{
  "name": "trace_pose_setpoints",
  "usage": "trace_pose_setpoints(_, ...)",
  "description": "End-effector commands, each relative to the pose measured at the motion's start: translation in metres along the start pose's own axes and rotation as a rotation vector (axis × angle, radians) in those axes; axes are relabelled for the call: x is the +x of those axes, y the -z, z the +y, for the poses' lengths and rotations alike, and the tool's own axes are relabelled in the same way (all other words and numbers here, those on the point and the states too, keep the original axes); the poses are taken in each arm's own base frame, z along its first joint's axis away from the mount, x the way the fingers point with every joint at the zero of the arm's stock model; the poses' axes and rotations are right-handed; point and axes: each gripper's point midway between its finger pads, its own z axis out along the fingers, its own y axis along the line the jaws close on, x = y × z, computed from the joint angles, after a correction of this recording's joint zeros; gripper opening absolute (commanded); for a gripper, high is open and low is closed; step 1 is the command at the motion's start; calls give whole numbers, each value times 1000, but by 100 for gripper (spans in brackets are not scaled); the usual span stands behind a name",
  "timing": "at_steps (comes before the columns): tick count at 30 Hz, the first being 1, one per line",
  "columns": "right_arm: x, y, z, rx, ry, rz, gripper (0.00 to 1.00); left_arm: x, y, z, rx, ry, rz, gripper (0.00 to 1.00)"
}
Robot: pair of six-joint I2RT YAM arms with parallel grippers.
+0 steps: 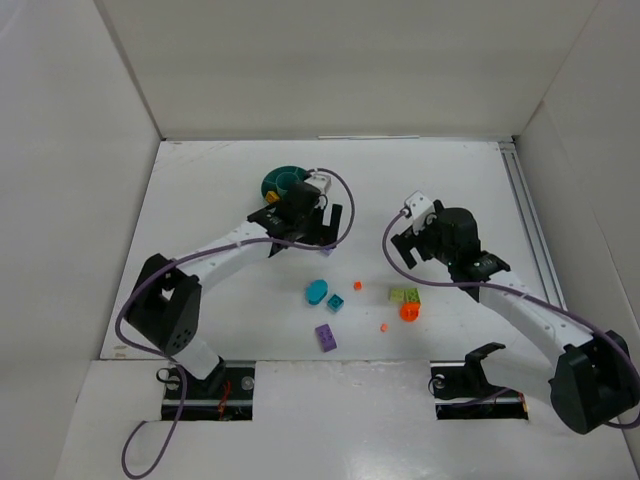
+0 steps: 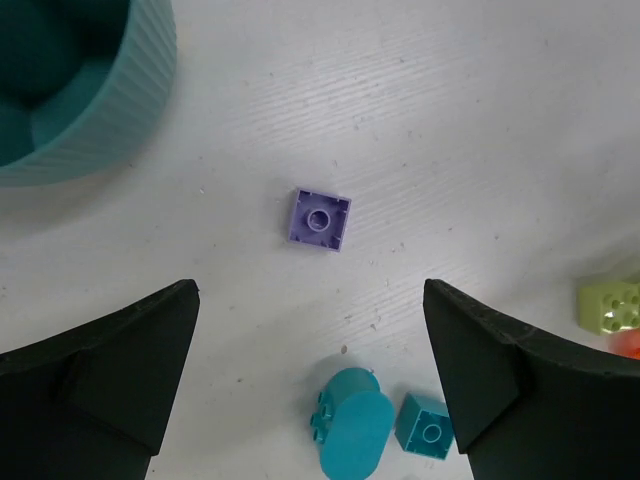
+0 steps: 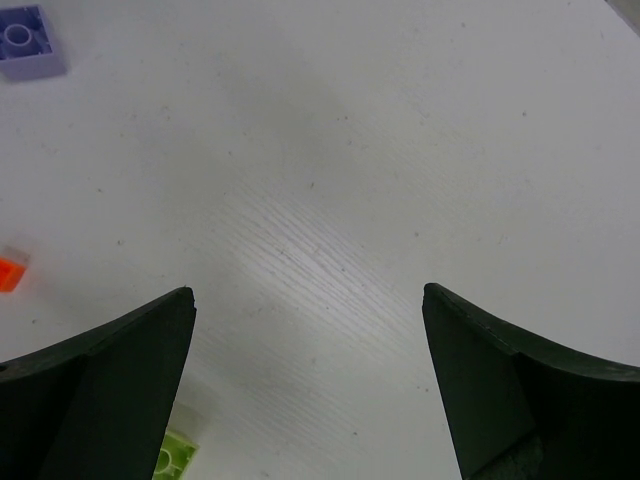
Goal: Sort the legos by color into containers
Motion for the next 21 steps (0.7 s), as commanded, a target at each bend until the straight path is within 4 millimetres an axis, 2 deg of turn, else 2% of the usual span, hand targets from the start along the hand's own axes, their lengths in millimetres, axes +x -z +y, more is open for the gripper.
trace_pose_setpoints(1, 6, 7, -5, 11, -6, 19, 100, 2, -12, 9, -9, -62, -5, 93)
trace_pose_setpoints(5, 10, 9, -3, -4, -3, 23, 100, 7, -30, -3, 19, -106, 36, 93)
trace_pose_setpoints(6, 14, 9, -3, -8, -8, 30, 100, 15, -39, 0, 9, -118, 69, 93)
trace_pose_setpoints(7, 14, 9, -1, -16, -8, 27, 100, 13, -42, -7, 17, -136, 73, 93)
trace_pose_setpoints(8, 14, 9, -1, -16, -8, 27, 100, 15, -45, -13, 23, -146, 86, 90)
trace_pose_setpoints(9, 14, 9, -2, -17, 1, 27, 100, 16, -48, -10, 9, -159, 95, 88)
trace_pose_setpoints(11, 14, 9, -4, -16, -4, 27, 100, 19, -56, -14, 10, -167, 113, 88)
trace_pose_setpoints(15, 14, 9, -4, -16, -4, 26, 100, 23, -68, -14, 0, -181, 152, 80)
trace_pose_setpoints(16, 14, 9, -4, -16, -4, 26, 100, 25, -70, -11, -19, -184, 167, 74)
trace_pose_setpoints(21, 17, 11, -6, -9, -9, 29, 100, 23, -80, -8, -49, -189, 187, 59)
